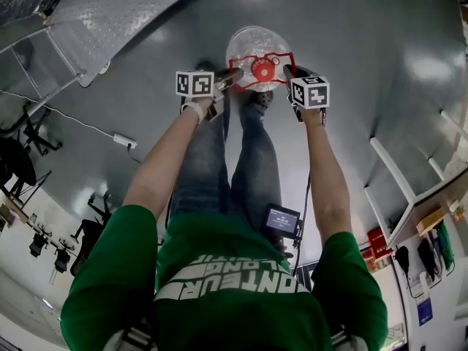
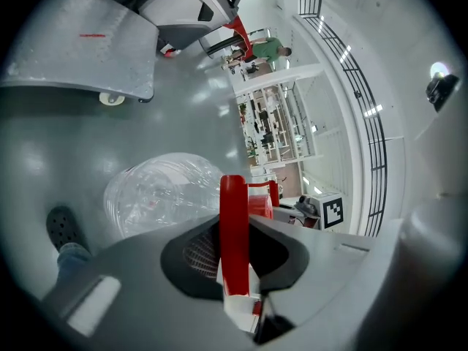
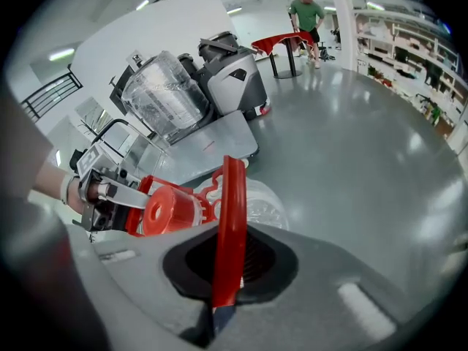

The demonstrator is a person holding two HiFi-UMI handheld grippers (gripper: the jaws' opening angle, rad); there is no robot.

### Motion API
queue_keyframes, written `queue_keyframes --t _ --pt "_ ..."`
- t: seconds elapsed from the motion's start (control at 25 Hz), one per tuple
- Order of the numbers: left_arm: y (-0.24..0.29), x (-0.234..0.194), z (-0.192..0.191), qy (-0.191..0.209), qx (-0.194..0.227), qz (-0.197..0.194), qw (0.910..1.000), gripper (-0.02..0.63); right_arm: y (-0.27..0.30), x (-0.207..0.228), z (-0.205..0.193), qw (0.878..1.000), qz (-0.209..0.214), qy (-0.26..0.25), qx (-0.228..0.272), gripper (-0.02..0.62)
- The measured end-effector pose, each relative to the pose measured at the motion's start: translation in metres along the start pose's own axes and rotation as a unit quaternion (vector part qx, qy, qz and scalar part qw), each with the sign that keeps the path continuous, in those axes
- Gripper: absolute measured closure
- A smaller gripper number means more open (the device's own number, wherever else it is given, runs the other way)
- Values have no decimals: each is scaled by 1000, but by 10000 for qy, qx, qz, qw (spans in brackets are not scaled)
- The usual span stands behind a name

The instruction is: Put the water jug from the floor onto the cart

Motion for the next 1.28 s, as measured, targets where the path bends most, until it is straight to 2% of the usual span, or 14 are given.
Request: queue_keyframes --t 0.12,0.6,0.76,0.96,1.28 --pt "-6 19 9 77 77 -92 9999 535 -18 -5 14 9999 10 -36 113 603" --pt "-44 114 39 -109 243 -486 9985 535 -111 -40 67 9989 43 -172 445 603" --pt "-63 146 51 40 316 -653 9974 536 -139 -55 82 9983 53 -89 571 603" --pt "-83 185 59 170 442 -871 9951 535 -176 -72 98 9978 35 -4 664 603" --pt "-116 242 91 126 797 -1301 9882 537 -229 -104 147 9946 151 -148 1017 603"
Point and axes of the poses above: the fingertips, and each gripper's own axes: y forward along the fingers, x to its right, z out of its top, the point moved 6 cm from there along -y, backward along the fingers, and after that the axes turned 2 degrees about y, right-handed, at the moved point
